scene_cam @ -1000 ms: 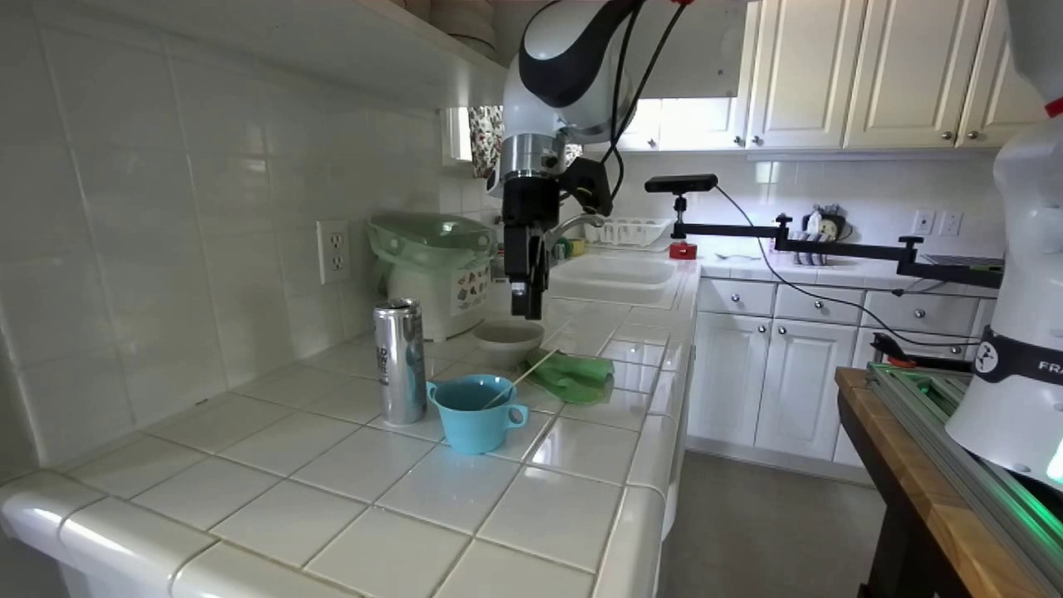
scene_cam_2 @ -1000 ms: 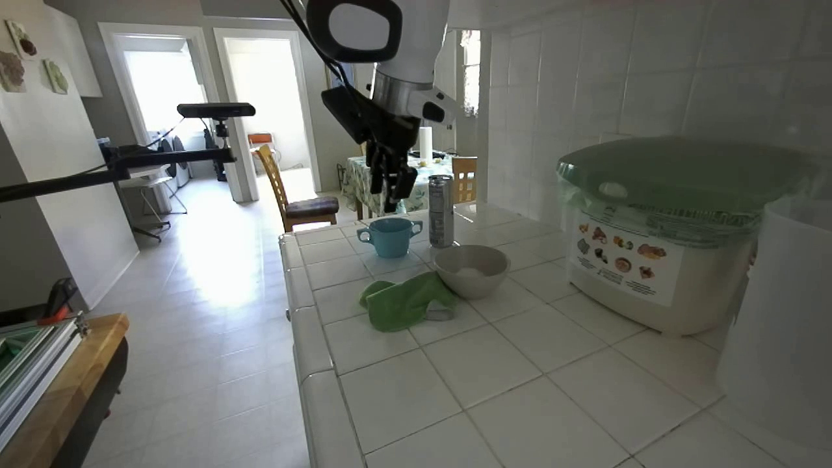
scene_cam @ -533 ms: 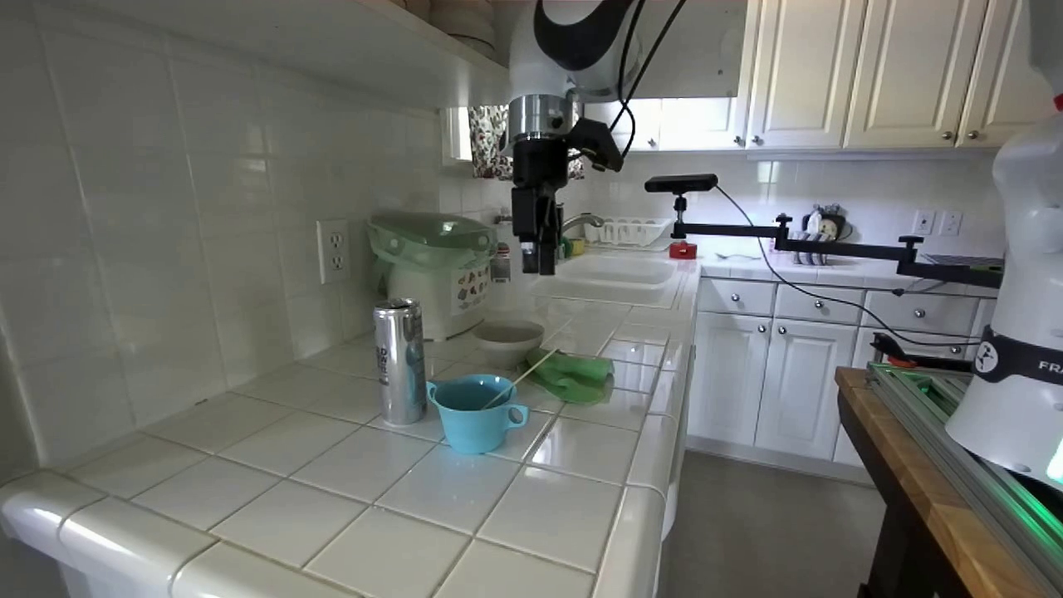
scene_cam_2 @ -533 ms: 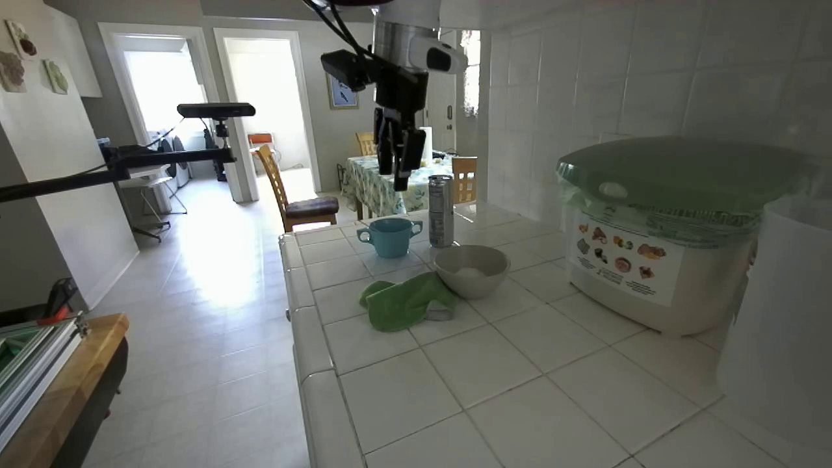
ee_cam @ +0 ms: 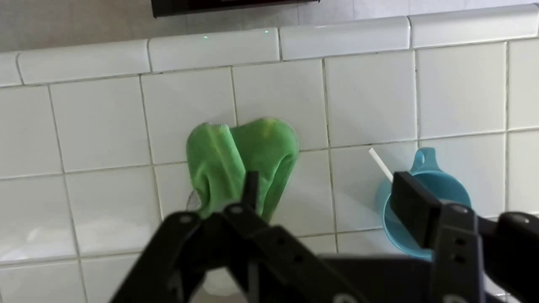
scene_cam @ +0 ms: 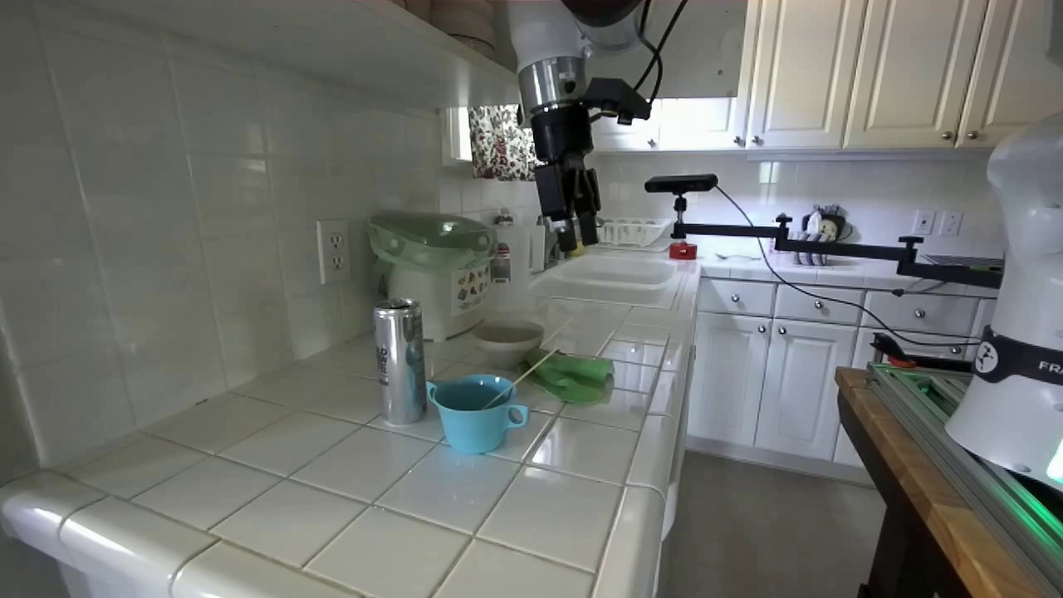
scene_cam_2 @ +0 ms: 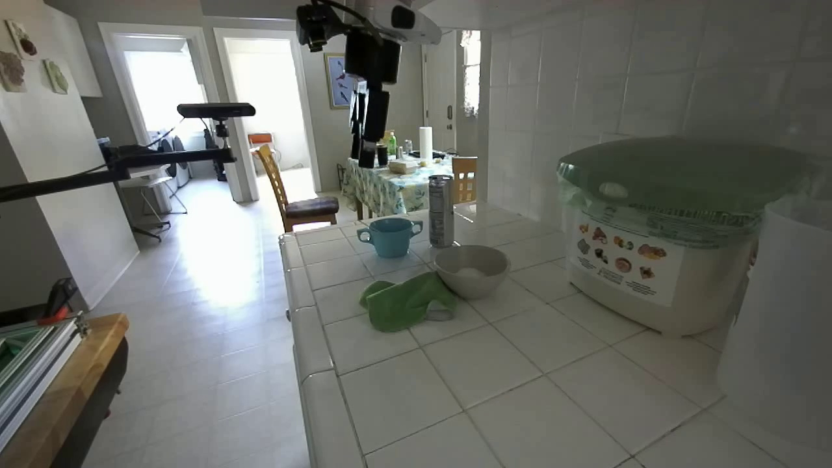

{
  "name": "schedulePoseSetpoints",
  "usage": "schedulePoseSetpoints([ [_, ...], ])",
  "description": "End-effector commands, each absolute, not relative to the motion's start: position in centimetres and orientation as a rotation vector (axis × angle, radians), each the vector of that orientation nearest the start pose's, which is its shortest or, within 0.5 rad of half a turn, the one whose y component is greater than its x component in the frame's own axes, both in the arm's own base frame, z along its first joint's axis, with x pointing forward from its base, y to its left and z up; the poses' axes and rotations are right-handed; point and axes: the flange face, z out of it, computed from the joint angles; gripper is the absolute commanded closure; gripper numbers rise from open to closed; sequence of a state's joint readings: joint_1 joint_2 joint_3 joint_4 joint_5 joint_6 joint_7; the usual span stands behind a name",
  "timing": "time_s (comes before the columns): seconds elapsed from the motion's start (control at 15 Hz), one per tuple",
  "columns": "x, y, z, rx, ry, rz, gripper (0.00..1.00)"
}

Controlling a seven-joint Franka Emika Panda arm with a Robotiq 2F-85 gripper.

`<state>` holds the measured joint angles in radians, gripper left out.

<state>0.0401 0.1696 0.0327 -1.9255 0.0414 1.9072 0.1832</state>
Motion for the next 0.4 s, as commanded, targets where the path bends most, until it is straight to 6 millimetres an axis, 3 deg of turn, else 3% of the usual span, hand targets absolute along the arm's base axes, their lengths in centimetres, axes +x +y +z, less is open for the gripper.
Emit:
schedulePoseSetpoints([
  [0.0, 57.35, 4.4, 38.84, -3.102, 0.199, 0.3, 0.11],
  [0.07, 57.36, 4.35, 38.79, -3.102, 0.2, 0.301, 0.06],
  [0.33, 57.37, 4.31, 38.76, -3.102, 0.201, 0.301, 0.05],
])
